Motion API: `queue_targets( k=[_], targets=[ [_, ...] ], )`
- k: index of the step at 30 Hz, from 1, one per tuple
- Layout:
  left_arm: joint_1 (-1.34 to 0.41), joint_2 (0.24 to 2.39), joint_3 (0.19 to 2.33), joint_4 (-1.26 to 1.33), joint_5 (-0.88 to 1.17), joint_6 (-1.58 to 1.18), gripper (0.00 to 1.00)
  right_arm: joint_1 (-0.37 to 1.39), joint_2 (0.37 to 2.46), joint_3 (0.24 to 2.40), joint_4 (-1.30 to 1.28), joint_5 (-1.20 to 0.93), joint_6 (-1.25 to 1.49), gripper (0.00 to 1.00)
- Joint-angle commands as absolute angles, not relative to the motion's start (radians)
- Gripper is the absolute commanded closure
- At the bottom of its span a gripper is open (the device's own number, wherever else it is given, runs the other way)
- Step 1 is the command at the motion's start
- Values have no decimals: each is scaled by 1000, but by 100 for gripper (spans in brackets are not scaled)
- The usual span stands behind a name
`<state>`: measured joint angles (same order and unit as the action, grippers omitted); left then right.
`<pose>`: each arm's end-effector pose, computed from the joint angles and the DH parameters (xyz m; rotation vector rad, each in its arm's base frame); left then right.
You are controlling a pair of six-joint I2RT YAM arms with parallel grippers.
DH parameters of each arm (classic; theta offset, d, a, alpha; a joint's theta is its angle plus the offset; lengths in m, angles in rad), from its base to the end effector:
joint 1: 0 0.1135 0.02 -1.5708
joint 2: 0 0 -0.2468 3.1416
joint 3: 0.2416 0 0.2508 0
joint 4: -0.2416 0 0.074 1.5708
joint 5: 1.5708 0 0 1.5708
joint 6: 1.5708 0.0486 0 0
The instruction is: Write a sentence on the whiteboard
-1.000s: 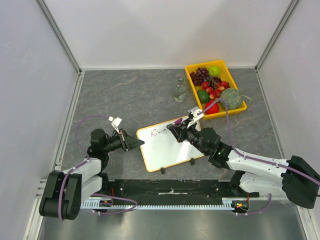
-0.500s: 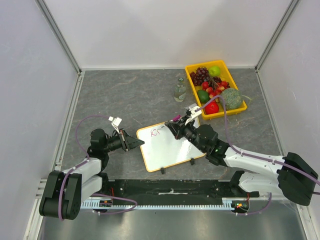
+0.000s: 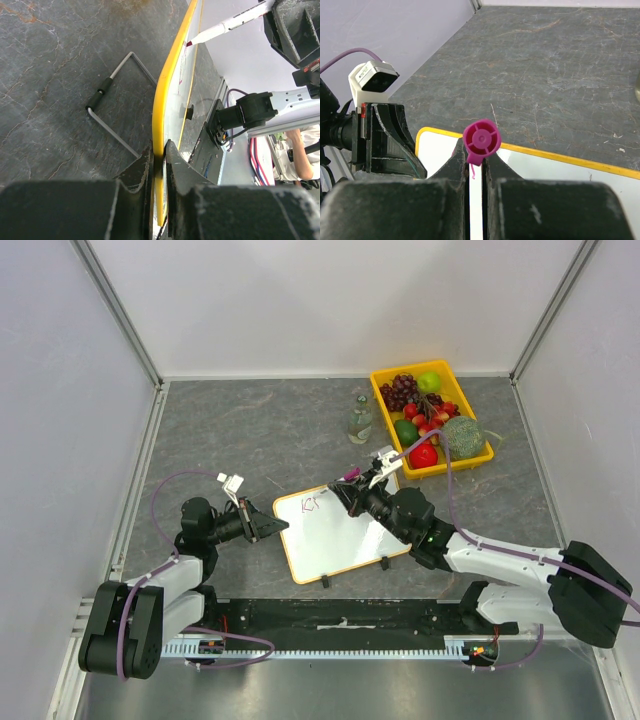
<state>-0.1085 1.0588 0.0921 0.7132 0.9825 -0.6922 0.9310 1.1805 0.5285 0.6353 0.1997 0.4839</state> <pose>0.1791 -0.0602 0.1370 0.1964 1.9435 -1.4336 0.1735 0.2170 0.2396 -0.2086 1.6557 0.9350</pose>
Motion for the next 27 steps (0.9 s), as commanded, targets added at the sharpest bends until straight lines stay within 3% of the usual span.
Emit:
queue_targets(
  k=[1, 27],
  targets=[
    [-109, 1068, 110, 727, 985, -658, 98, 920, 1175, 540, 663, 209, 491, 100],
    [-107, 1069, 110, 727, 985, -660, 98, 904, 1106, 474, 632, 201, 497, 100]
  ],
)
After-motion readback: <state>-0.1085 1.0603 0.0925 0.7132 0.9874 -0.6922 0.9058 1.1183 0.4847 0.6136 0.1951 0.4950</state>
